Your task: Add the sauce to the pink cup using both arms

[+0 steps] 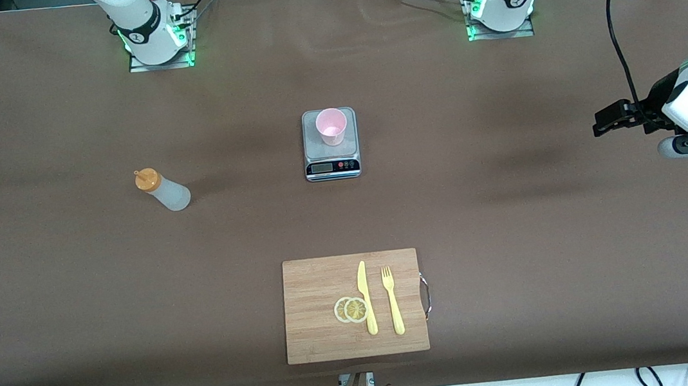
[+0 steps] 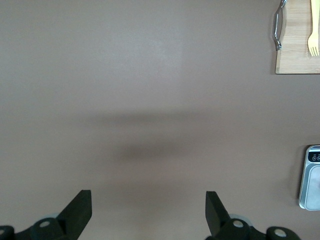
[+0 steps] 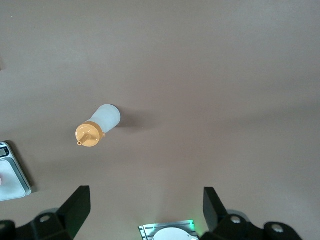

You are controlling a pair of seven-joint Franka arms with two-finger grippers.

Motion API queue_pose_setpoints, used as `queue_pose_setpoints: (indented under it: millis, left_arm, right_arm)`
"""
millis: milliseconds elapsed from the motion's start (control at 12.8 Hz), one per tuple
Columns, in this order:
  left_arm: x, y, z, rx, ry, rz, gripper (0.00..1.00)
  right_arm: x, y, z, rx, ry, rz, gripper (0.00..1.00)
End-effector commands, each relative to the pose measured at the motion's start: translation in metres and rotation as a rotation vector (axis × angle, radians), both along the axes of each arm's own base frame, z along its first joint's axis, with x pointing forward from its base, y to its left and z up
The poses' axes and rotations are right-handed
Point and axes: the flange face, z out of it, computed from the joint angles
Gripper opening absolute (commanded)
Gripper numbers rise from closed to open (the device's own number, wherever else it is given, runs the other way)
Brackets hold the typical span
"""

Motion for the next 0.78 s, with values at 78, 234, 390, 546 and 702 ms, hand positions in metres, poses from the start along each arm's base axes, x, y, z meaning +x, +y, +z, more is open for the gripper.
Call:
queue_pose_setpoints:
  millis: [78,234,390,546,702]
  left_arm:
    - [0.000,0.002,0.003,0.011,0.003,-0.024,1.00]
    - [0.000,0.001,0.003,0.008,0.003,-0.024,1.00]
    - [0.000,0.001,0.003,0.008,0.003,-0.024,1.00]
    - [0.000,0.001,0.003,0.008,0.003,-0.024,1.00]
    - [0.000,0.001,0.003,0.006,0.003,-0.024,1.00]
  right_arm:
    - [0.000,0.002,0.003,0.018,-0.001,0.011,1.00]
    - [0.001,0.002,0.001,0.019,-0.001,0.009,1.00]
    - [0.003,0.005,-0.001,0.017,-0.007,0.012,1.00]
    - [0.008,0.012,-0.016,0.024,0.022,0.025,1.00]
    - [0.015,0.041,-0.025,0.026,0.047,0.079,1.00]
